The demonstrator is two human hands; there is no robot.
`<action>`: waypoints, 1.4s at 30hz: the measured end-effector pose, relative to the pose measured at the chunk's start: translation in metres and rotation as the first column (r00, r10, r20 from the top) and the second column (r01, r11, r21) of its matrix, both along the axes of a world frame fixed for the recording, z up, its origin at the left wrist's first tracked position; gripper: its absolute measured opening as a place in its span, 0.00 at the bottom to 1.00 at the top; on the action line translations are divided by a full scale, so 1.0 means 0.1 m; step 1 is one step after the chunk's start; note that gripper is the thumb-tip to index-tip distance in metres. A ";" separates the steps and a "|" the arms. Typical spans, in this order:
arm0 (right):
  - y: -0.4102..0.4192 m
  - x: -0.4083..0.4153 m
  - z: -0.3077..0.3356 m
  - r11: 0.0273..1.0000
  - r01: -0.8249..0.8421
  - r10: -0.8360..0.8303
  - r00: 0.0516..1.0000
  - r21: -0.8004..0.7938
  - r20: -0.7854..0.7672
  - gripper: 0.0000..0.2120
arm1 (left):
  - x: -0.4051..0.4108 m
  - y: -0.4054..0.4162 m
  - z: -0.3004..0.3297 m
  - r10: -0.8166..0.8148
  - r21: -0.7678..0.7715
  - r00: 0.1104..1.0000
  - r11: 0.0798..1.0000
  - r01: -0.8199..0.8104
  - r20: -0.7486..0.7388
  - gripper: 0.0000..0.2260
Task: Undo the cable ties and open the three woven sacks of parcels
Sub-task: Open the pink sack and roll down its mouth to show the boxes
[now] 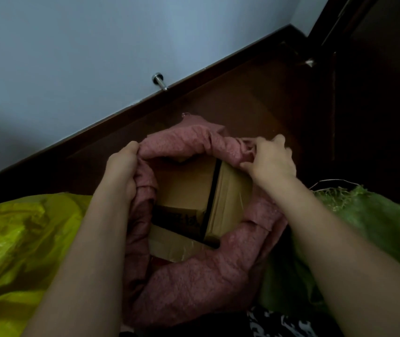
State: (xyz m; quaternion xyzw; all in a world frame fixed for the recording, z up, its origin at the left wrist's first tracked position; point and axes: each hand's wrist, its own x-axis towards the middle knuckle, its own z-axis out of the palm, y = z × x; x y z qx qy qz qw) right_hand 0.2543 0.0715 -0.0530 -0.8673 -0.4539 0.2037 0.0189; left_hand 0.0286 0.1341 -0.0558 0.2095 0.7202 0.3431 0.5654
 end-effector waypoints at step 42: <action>0.31 0.54 -0.24 0.941 0.219 -0.172 0.966 0.258 -0.193 0.15 | 0.64 0.03 -0.40 -0.268 0.239 0.450 0.566 0.789 -0.851 0.05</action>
